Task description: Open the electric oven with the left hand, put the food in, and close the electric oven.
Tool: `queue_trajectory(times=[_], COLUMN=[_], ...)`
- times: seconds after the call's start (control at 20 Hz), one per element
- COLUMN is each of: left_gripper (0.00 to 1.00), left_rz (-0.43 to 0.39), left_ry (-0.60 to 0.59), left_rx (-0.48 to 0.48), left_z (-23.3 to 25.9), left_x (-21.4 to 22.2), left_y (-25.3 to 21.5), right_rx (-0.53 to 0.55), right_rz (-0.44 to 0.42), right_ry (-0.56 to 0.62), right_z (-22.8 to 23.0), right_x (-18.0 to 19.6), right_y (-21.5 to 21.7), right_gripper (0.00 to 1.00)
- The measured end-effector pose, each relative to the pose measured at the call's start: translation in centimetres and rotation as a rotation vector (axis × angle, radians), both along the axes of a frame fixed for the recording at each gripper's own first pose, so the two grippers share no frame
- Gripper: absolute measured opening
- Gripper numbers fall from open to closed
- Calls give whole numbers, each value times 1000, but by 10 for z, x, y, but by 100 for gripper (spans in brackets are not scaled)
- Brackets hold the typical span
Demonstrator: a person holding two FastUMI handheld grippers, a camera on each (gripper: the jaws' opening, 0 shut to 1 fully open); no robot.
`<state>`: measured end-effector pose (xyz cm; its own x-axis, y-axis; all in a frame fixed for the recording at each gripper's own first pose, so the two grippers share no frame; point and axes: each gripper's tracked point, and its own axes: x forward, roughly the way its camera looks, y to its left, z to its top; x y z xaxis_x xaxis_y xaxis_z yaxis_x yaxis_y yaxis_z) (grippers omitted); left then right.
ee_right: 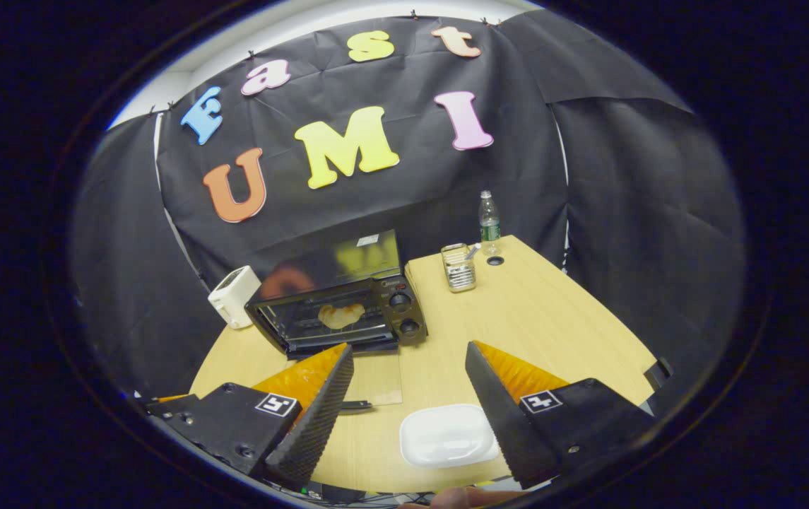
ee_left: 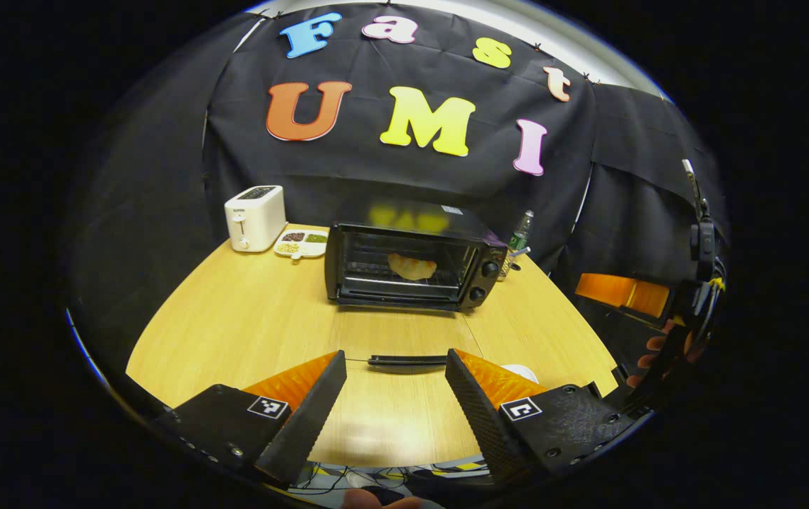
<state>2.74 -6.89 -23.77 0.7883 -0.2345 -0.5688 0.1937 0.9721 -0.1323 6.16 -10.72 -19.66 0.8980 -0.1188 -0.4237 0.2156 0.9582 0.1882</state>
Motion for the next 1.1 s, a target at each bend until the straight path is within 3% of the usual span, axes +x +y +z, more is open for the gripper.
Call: queue_trajectory(times=[0.3,0.65,1.1], left_gripper=[94,94,94], left_rz=[-22,-1,16], left_ry=[62,134,174], left_rx=[11,28,53], left_z=[-65,-133,-173], left_x=[5,17,47], left_y=[-27,-44,-46], right_rx=[-193,-268,-284], right_rz=[-13,-46,-93], right_ry=[-4,74,138], right_z=[18,1,-7], right_x=[-34,-52,-62], right_y=[-29,-50,-67], right_gripper=[96,97,100])
